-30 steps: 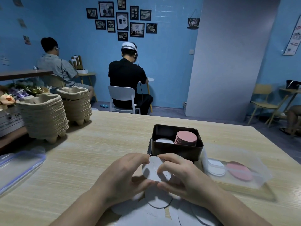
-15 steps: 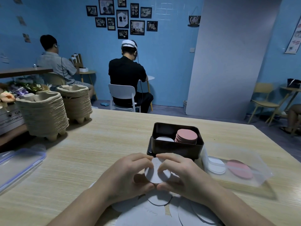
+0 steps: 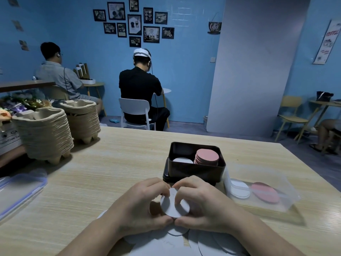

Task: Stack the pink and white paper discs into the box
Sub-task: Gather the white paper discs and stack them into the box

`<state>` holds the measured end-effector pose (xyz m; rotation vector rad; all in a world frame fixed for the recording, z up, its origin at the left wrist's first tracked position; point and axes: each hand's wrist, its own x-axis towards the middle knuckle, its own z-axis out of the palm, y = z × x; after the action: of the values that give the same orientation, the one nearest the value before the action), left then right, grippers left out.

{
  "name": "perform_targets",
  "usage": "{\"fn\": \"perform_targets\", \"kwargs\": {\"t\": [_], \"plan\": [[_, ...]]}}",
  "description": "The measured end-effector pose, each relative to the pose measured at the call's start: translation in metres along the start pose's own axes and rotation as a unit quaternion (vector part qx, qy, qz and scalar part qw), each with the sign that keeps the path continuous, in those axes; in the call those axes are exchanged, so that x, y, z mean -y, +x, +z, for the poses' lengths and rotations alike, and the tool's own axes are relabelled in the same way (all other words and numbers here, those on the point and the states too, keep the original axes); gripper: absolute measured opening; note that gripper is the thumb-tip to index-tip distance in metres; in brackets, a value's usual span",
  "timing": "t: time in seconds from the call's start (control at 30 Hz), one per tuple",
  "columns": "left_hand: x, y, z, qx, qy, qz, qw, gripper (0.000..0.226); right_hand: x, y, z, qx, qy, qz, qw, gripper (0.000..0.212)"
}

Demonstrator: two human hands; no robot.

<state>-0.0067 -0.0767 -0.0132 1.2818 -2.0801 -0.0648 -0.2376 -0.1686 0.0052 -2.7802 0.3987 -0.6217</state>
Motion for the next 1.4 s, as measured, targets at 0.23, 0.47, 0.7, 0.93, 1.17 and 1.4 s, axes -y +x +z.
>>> {"fn": "perform_targets", "kwargs": {"t": [0.23, 0.47, 0.7, 0.93, 1.17, 1.4], "plan": [[-0.004, 0.008, -0.007, 0.015, -0.01, 0.021, 1.0, 0.037, 0.004, 0.007, -0.011, 0.004, 0.006, -0.003, 1.0, 0.032], [-0.008, 0.054, -0.043, -0.025, -0.004, 0.076, 0.997, 0.037, -0.001, 0.035, -0.064, -0.027, -0.019, -0.024, 0.999, 0.028], [0.023, 0.074, -0.042, -0.155, 0.065, 0.035, 0.985, 0.024, -0.04, 0.073, -0.101, -0.07, -0.035, 0.086, 0.993, 0.029], [0.039, 0.057, -0.015, -0.191, 0.09, 0.024, 0.977, 0.018, -0.075, 0.093, -0.079, -0.007, -0.088, 0.132, 0.987, 0.029], [0.037, 0.048, -0.015, -0.151, 0.079, 0.03, 0.985, 0.013, -0.079, 0.102, -0.064, 0.014, -0.148, 0.109, 0.983, 0.045], [0.035, 0.046, -0.018, -0.147, 0.066, 0.022, 0.987, 0.013, -0.084, 0.099, -0.057, 0.044, -0.154, 0.115, 0.98, 0.032]]}}
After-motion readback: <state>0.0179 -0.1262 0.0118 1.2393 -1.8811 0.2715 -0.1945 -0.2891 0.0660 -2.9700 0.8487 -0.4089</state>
